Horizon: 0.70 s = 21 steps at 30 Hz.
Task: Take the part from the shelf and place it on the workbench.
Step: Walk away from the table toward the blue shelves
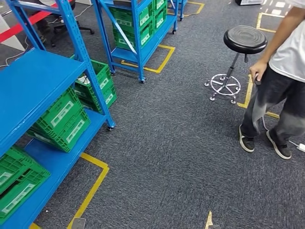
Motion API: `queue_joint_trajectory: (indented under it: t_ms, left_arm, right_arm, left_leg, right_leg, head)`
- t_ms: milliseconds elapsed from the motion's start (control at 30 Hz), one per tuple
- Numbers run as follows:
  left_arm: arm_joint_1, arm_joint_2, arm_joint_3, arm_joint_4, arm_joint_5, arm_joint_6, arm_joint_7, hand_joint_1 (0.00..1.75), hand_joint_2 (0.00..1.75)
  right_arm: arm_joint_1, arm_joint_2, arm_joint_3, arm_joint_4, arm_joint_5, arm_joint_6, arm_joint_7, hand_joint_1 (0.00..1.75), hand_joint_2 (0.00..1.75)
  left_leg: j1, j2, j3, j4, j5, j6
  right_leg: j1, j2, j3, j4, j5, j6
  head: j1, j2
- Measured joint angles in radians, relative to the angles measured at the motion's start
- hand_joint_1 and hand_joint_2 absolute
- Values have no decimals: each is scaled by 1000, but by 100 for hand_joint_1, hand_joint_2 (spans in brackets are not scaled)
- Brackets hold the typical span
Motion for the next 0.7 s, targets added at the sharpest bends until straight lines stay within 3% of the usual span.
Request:
queue_joint_trajectory:
  t_ms: [67,100,167,233,300,333,367,433,500,533,567,600,633,700]
  left_arm:
    - [3,0,0,0,0,1,1,0,0]
    - [6,0,0,0,-1,1,1,0,0]
    - [8,0,1,0,-1,0,1,0,0]
    - [4,0,1,0,-2,-1,1,0,0]
    - [3,-1,1,0,-3,-2,1,0,0]
    - [5,-1,1,0,-3,-2,1,0,0]
    - [6,-1,1,0,-3,-2,1,0,0]
    - [6,-2,1,0,-6,-2,-2,0,0]
    - [4,-2,0,0,-12,-2,-6,0,0]
    - [5,-2,0,0,-15,-2,-8,0,0]
    - [6,-2,0,0,-17,-2,-9,0,0]
    - [9,-1,0,0,-19,-2,-10,0,0]
    - [11,0,0,0,-22,-2,-10,0,0]
    - [9,0,-2,0,-30,-2,-8,0,0]
  right_arm:
    - [-1,0,0,0,3,2,-2,0,0]
    - [-3,0,1,0,6,3,-3,0,0]
    - [-4,0,2,0,12,5,-3,0,0]
    - [-2,0,3,0,13,5,-3,0,0]
    - [3,0,3,1,14,5,-2,0,0]
    - [5,0,3,1,16,3,-2,0,0]
    - [7,0,3,1,18,1,-2,0,0]
    - [8,0,5,1,24,-6,-1,0,0]
    - [8,0,6,3,32,-9,0,0,0]
    - [8,0,7,3,36,-9,2,0,0]
    - [9,1,9,3,40,-8,3,0,0]
    - [9,1,11,3,46,-5,5,0,0]
    - [10,2,14,3,53,-1,7,0,0]
    - [11,3,25,4,69,7,15,0,0]
  left_leg:
    - [-2,-19,0,-6,-2,12]
    - [0,-31,2,-10,0,17]
    - [6,-56,7,-18,4,29]
    - [9,-82,6,-19,4,37]
    - [9,-113,7,-18,3,39]
    - [9,-129,8,-17,2,39]
    - [10,-144,10,-16,1,37]
    - [11,-172,11,-10,-4,29]
    - [12,-196,3,-3,-5,17]
    - [13,-207,-2,-1,-4,11]
    - [15,-218,-6,-1,-1,4]
    - [15,-211,-9,2,-3,-2]
    - [15,-190,-15,15,-12,-8]
    - [13,-128,-52,99,-58,-17]
  right_leg:
    - [2,-23,9,-3,-6,11]
    - [1,-15,11,0,-12,17]
    - [-3,40,-12,54,-49,26]
    - [-6,96,-81,186,-109,29]
    - [-6,108,-139,282,-128,31]
    - [-6,111,-143,274,-106,31]
    - [-8,116,-129,229,-67,31]
    - [-13,158,-78,97,4,30]
    - [-17,198,-42,27,18,25]
    - [-16,202,-36,21,13,21]
    - [-15,191,-32,18,12,15]
    - [-16,179,-30,15,14,9]
    - [-16,166,-27,12,15,2]
    - [-16,136,-20,7,13,-11]
  head:
    - [1,0]
    - [2,0]
    - [7,0]
    - [12,0]
    - [13,0]
    - [13,0]
    - [12,0]
    - [13,0]
    - [12,0]
    - [12,0]
    - [12,0]
    - [12,0]
    - [8,0]
    - [0,0]
